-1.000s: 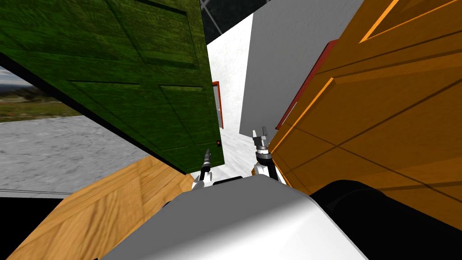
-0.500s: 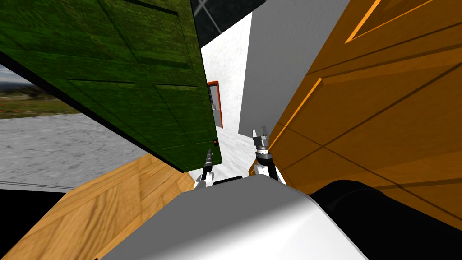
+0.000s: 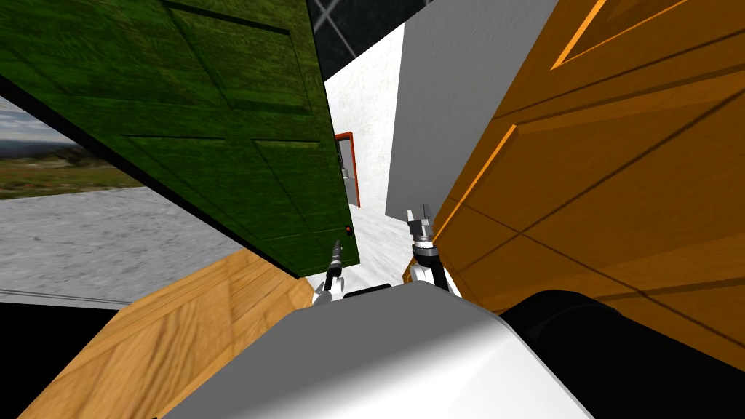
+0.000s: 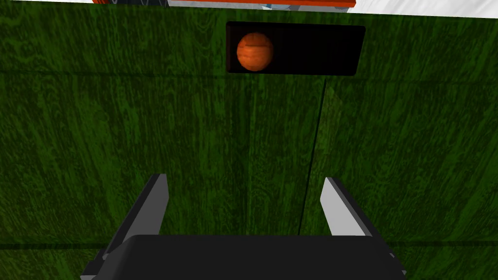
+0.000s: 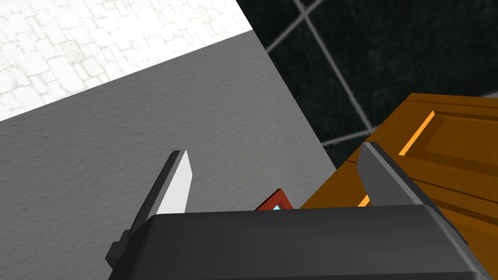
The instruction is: Push the door open
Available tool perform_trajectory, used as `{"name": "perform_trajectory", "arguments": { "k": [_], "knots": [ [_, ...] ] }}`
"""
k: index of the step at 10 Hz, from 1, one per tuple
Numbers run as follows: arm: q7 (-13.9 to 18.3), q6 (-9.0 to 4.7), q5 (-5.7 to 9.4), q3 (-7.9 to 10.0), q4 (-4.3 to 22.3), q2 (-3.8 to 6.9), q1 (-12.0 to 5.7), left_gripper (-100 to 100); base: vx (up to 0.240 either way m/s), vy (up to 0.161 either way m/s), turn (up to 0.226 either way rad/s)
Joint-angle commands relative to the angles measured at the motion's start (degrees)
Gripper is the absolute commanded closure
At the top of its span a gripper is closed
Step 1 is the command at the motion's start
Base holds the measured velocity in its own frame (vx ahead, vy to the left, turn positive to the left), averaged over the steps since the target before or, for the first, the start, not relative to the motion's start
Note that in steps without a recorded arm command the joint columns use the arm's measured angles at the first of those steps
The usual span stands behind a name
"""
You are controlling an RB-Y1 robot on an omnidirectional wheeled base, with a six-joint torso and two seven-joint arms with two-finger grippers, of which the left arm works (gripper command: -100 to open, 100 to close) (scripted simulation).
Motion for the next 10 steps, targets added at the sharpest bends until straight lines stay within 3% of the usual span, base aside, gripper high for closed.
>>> {"name": "perform_trajectory", "arguments": {
  "k": [1, 4, 5, 6, 10],
  "knots": [
    [-0.1, -0.3, 0.14, 0.05, 0.6, 0.63, -0.4, -100, 0.094, 0.21, 0.01],
    [-0.2, -0.27, 0.37, -0.2, 0.5, 2.4, -0.31, -100, 0.077, 0.219, 0.013],
    [-0.2, -0.27, 0.37, -0.2, 0.5, 2.4, -0.31, -100, 0.059, 0.109, -0.001],
    [-0.3, -0.25, 0.55, -0.4, 0.4, 3.57, -0.23, -100, 0.069, 0.124, 0.024],
    [-0.7, -0.15, 1.29, -1.22, 0.0, 6.51, 0.09, -100, 0.119, 0.145, 0.008]
  ]
}}
